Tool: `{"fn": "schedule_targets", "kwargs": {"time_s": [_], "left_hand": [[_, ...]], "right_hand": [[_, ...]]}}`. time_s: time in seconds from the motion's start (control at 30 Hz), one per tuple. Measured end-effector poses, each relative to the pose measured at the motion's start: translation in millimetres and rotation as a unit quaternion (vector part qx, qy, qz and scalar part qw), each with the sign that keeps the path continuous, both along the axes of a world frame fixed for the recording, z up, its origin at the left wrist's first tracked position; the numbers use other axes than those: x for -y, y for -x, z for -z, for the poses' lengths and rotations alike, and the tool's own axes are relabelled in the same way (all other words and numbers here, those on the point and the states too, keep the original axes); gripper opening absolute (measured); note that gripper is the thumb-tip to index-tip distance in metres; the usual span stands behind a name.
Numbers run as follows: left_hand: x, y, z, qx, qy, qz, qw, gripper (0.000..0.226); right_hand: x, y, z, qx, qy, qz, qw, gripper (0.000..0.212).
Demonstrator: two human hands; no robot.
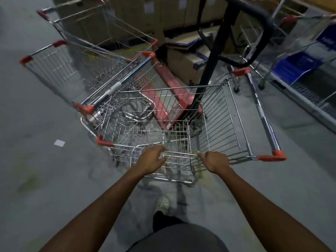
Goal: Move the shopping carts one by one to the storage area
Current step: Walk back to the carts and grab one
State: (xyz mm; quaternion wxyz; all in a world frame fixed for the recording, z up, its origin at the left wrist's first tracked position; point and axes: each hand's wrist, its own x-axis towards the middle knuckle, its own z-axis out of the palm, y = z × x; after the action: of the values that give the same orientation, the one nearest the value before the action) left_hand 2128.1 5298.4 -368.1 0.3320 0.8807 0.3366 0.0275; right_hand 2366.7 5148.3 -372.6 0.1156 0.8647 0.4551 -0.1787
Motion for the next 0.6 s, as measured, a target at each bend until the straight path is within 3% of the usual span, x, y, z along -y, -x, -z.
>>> {"fn": "schedule_targets", "kwargs": {"time_s": [0.3,0.6], "left_hand": [[103,49,-6,0.022,0.035,-0.094,0.995,0.043],[184,41,-18,0.041,0.008,-0.082,0.996,0.044]], "right_hand": [[53,50,-5,-0.086,-0.027,-0.04,0.995,0.05],[114,90,-24,-0.175,-0.025,-0.147,0.973,0.035]]}}
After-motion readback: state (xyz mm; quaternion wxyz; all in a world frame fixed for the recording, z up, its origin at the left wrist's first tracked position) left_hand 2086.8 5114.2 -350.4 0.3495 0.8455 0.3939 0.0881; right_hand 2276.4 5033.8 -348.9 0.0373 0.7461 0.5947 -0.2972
